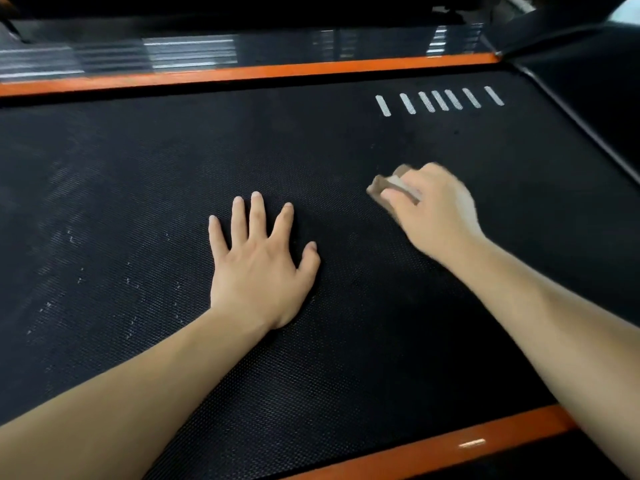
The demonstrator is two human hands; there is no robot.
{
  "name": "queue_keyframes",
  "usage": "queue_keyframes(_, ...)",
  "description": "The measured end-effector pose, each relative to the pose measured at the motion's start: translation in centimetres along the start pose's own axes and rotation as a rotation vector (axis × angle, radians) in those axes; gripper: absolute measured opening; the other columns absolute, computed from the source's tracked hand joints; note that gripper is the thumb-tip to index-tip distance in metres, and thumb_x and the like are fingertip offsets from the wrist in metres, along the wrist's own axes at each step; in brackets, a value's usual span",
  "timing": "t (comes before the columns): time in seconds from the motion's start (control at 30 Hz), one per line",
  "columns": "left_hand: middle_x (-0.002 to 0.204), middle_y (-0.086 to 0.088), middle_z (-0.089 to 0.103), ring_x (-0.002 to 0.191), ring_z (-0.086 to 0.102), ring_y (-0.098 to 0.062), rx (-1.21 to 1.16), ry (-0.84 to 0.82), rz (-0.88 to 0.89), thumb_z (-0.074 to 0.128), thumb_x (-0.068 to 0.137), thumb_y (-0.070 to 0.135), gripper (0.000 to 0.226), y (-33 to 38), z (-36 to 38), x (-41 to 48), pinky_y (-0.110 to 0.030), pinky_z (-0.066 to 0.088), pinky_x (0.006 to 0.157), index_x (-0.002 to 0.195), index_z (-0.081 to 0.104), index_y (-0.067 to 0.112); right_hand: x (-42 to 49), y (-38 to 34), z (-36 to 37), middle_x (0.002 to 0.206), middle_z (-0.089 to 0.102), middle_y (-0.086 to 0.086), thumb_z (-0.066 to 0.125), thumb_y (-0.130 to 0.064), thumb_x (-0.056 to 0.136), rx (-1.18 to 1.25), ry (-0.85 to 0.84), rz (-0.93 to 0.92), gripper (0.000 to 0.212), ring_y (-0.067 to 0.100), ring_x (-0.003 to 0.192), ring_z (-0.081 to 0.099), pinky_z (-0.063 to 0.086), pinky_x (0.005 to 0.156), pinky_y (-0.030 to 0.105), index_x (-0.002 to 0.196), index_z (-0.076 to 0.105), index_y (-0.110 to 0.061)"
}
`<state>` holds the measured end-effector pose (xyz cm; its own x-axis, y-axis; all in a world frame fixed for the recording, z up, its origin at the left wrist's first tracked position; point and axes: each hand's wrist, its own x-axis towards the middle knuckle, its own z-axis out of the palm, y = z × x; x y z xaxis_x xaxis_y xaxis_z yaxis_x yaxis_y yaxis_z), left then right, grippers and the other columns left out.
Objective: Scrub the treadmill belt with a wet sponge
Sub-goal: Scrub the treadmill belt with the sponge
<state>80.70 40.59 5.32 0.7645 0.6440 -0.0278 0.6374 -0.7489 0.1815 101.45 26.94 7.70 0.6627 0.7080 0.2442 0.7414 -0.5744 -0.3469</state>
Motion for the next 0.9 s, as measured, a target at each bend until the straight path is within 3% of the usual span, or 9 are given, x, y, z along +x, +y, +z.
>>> queue_keyframes(0.1,0.172,-0.012,0.002,0.158,-0.009,-0.03,-0.006,-0.009,0.0,0.012,0.092,0.068,0.078,0.0,0.0,0.0,-0.058,-0.006,0.124,0.161,0.016,0.032,-4.3,-0.6,-1.2,0.077,0.046,-0.006,0.062,-0.041,0.095,0.113,-0.137,-0.132,0.027,0.023,0.075,0.052,0.044,0.065,0.037,0.075,0.046,-0.032)
queue_keyframes(0.23,0.172,-0.012,0.002,0.158,-0.008,-0.03,-0.002,-0.008,0.001,0.017,0.097,0.066,0.073,0.0,-0.1,0.0,-0.058,-0.006,0.125,0.161,0.017,0.031,-2.2,2.4,-2.3,0.081,0.051,-0.001,0.061,-0.041,0.096,0.042,-0.045,0.091,0.037,0.026,0.082,0.057,0.048,0.073,0.04,0.065,0.058,-0.02)
queue_keyframes(0.3,0.172,-0.011,0.001,0.158,-0.009,-0.03,-0.006,-0.01,-0.004,0.02,0.097,0.065,0.073,0.0,-0.1,0.0,-0.058,-0.006,0.125,0.162,0.016,0.031,-2.8,1.7,-2.1,0.083,0.052,0.0,0.056,-0.047,0.096,0.022,-0.009,0.108,0.036,0.026,0.083,0.057,0.046,0.072,0.038,0.073,0.062,-0.019)
queue_keyframes(0.47,0.172,-0.011,0.002,0.158,-0.008,-0.029,-0.017,0.004,-0.008,0.023,0.098,0.064,0.071,0.0,0.0,0.0,-0.057,-0.006,0.125,0.161,0.018,0.031,-8.9,0.4,-2.6,0.072,0.047,-0.004,0.051,-0.05,0.091,0.027,-0.128,-0.269,0.041,0.024,0.068,0.052,0.042,0.061,0.037,0.072,0.067,-0.018)
queue_keyframes(0.5,0.172,-0.011,0.002,0.158,-0.008,-0.029,-0.017,0.005,-0.009,0.023,0.098,0.065,0.071,0.0,0.0,0.0,-0.058,-0.006,0.125,0.161,0.018,0.031,-8.1,1.4,-3.0,0.072,0.049,-0.004,0.051,-0.05,0.092,0.001,-0.102,-0.248,0.04,0.025,0.07,0.055,0.045,0.063,0.038,0.075,0.07,-0.019)
queue_keyframes(0.6,0.171,-0.012,0.004,0.158,-0.007,-0.03,-0.016,0.01,-0.006,0.023,0.098,0.065,0.071,-0.1,0.1,0.0,-0.058,-0.006,0.125,0.161,0.02,0.031,-6.3,3.6,-3.6,0.078,0.054,-0.002,0.055,-0.048,0.095,0.039,-0.005,0.058,0.035,0.025,0.08,0.059,0.049,0.072,0.038,0.077,0.07,-0.021)
queue_keyframes(0.63,0.171,-0.012,0.004,0.158,-0.006,-0.03,-0.019,0.014,-0.008,0.023,0.098,0.065,0.071,-0.1,0.1,0.0,-0.058,-0.006,0.125,0.161,0.021,0.03,-6.8,3.2,-3.4,0.079,0.054,-0.002,0.054,-0.049,0.095,0.024,-0.004,0.059,0.037,0.024,0.081,0.059,0.049,0.073,0.039,0.08,0.071,-0.02)
queue_keyframes(0.8,0.171,-0.013,0.006,0.158,-0.004,-0.031,-0.01,0.027,-0.012,0.025,0.098,0.064,0.071,0.0,0.1,0.0,-0.059,-0.005,0.125,0.16,0.022,0.029,-12.4,1.2,-4.4,0.073,0.043,-0.011,0.052,-0.053,0.092,0.084,-0.192,-0.315,0.039,0.014,0.07,0.045,0.041,0.062,0.034,0.079,0.074,-0.023)
queue_keyframes(0.9,0.171,-0.013,0.005,0.158,-0.005,-0.03,-0.003,0.023,-0.019,0.026,0.099,0.063,0.071,0.1,0.1,0.0,-0.058,-0.005,0.125,0.161,0.022,0.029,-9.9,3.5,-5.2,0.073,0.052,-0.004,0.052,-0.053,0.092,0.025,-0.073,-0.159,0.039,0.025,0.073,0.057,0.051,0.068,0.041,0.08,0.076,-0.024)
